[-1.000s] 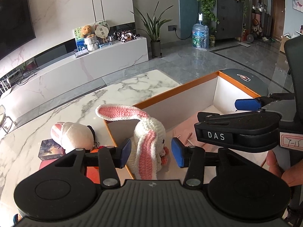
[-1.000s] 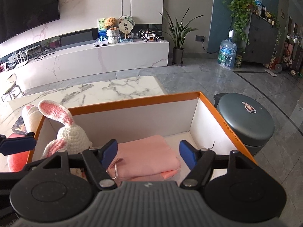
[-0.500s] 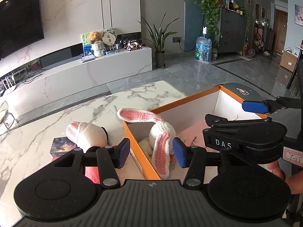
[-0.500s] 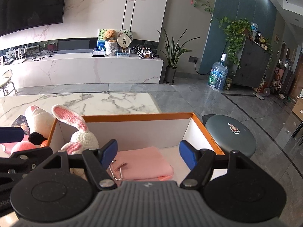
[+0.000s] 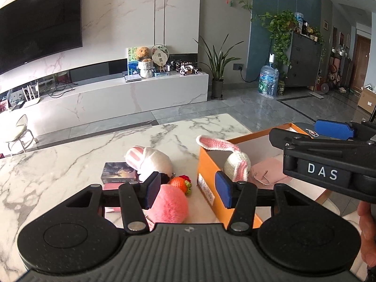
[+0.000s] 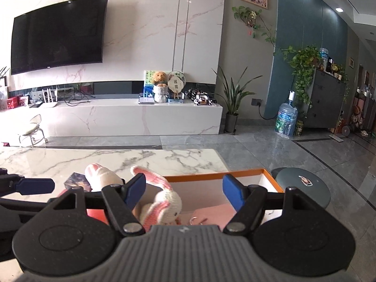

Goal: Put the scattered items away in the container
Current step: 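Grasp the brown teddy bear with the left tool while the right tool reaches the pink pompom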

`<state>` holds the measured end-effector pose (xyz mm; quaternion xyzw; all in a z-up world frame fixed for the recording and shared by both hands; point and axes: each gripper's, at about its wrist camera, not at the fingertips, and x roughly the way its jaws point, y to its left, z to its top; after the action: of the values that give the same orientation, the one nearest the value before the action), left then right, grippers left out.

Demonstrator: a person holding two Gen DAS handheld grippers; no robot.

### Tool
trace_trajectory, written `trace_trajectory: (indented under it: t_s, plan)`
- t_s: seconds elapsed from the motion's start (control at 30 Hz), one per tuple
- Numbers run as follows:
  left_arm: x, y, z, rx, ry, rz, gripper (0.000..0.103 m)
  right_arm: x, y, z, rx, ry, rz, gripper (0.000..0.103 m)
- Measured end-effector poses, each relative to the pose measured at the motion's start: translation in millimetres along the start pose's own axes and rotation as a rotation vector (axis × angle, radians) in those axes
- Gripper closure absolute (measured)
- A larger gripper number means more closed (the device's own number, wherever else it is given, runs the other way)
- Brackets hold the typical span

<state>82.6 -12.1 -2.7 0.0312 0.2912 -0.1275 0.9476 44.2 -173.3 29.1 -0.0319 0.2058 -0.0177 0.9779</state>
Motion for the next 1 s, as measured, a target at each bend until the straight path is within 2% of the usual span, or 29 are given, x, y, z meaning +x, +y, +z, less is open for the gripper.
trace_trajectory:
  t_s: [0.3,0.43,0.53,0.73,1.0]
  plan:
    - [-27.7,63.9,-24.3,-0.085,-0.011,0.086,0.041,-15.8,63.2,-6.9,-0.055,-0.047,0.151,0.028]
    - [-31.8,90.6,-38.4,-0.124,-0.004,0.107,0.04,-12.2,85.6,-13.8,-0.072,-0.036,0.187,0.028]
    - [-32.5,106.6,-50.4,-0.142,0.005,0.117,0.035,-5.4,99.9,-20.5,-0.083,-0.014,0.206,0.028]
    - [-20.7,125.9,-75.0,-0.145,0.04,0.124,0.034,12.7,123.0,-39.3,-0.118,0.049,0.224,0.029]
    - [7.1,141.8,-99.0,-0.191,0.125,0.13,0.032,42.7,136.2,-59.2,-0.162,0.121,0.214,0.029]
